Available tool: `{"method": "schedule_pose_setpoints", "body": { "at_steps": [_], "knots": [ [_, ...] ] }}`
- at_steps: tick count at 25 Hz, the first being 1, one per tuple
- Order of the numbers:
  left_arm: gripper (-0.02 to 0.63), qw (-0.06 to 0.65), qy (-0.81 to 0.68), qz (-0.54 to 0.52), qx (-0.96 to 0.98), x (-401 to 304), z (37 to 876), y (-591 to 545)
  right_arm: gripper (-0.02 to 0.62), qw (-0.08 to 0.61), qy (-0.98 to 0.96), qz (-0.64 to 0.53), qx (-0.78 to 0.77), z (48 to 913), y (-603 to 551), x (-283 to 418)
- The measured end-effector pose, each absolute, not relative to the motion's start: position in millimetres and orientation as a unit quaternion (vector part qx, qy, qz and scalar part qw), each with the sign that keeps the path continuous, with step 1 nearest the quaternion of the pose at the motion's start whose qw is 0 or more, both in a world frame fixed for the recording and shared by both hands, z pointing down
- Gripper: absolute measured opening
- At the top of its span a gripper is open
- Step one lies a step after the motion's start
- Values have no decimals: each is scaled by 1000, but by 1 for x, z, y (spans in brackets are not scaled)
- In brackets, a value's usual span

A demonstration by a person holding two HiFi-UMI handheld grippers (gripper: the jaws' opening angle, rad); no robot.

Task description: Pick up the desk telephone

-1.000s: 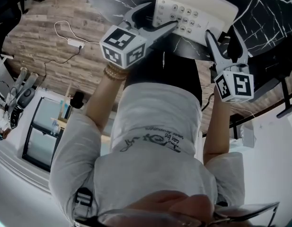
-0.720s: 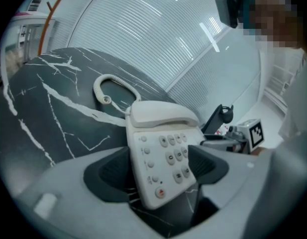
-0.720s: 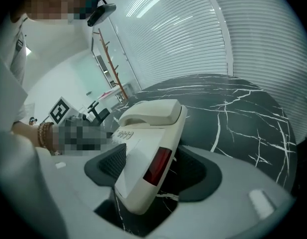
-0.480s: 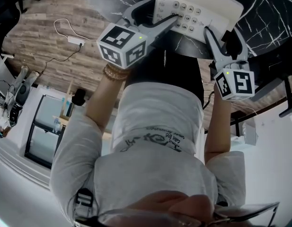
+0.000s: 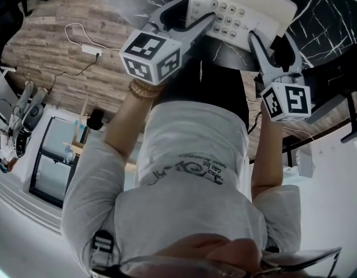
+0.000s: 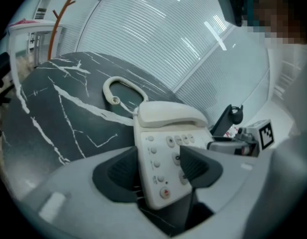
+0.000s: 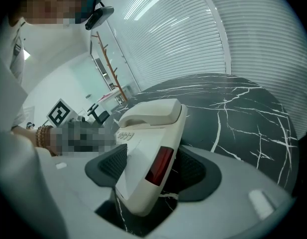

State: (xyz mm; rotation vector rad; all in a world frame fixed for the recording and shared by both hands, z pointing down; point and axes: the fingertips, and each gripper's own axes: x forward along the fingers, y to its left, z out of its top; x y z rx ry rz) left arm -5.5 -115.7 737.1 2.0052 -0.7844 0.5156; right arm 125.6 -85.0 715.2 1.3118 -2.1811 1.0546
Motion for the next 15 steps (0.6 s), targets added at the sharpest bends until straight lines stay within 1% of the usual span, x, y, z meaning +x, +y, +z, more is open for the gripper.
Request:
{"method": "schedule_pose_setpoints", "body": {
  "at_steps": [6, 15],
  "knots": [
    [264, 453, -322, 207, 805, -6, 730, -110, 314, 188, -772, 384, 470, 710, -81, 126],
    [264, 432, -332, 197, 815, -6, 687, -119, 314, 175, -776, 374, 476, 670, -86, 126]
  ]
}}
